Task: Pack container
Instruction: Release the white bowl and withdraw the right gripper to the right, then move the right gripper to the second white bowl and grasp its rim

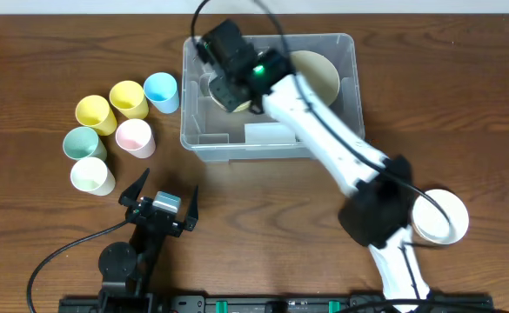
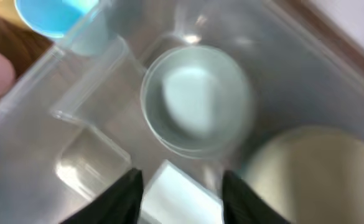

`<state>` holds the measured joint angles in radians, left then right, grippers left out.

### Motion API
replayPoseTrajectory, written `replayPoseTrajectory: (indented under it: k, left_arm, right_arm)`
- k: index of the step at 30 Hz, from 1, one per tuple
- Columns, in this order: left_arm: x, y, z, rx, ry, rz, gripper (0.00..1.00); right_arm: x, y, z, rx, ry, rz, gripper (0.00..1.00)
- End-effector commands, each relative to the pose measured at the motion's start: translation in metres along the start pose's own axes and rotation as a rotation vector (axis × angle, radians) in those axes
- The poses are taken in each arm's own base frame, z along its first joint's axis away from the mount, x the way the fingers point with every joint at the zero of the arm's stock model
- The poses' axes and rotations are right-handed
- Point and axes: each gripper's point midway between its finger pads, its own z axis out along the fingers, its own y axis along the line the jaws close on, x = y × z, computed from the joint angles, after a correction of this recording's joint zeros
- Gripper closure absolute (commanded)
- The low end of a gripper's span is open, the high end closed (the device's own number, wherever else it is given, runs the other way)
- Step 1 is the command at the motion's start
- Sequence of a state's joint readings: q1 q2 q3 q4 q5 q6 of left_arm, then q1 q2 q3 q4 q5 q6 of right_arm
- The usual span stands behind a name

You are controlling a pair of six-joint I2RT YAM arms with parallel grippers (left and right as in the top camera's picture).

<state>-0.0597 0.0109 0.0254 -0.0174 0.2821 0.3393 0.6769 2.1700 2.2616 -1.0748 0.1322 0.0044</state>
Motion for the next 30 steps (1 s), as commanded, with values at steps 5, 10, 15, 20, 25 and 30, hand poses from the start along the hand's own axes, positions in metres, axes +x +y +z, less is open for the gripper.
replayPoseTrajectory:
  k: [5, 10, 15, 20, 25, 30]
  left_arm:
    - [0.016, -0.004, 0.001, 0.016, 0.041, -0.019, 0.02]
    - [0.016, -0.004, 0.001, 0.016, 0.041, -0.019, 0.02]
    - [0.016, -0.004, 0.001, 0.016, 0.042, -0.019, 0.02]
    - [0.016, -0.004, 0.001, 0.016, 0.042, -0.019, 0.02]
    - [0.016, -0.004, 0.001, 0.016, 0.042, -0.019, 0.02]
    - [0.016, -0.004, 0.001, 0.016, 0.042, -0.019, 0.02]
  right_arm:
    - [0.044, -0.148, -0.208, 0.232, -0.131, 0.557, 0.46]
    - [0.148, -0.213, -0.252, 0.395, 0.07, 0.878, 0.45]
    - [0.204, -0.234, -0.238, 0.42, 0.21, 1.038, 0.45]
    - [0.249, -0.245, -0.186, 0.447, 0.349, 1.133, 0.46]
    - [0.294, -0.24, -0.128, 0.457, 0.441, 1.223, 0.48]
    - [0.34, -0.225, -0.092, 0.449, 0.536, 1.277, 0.49]
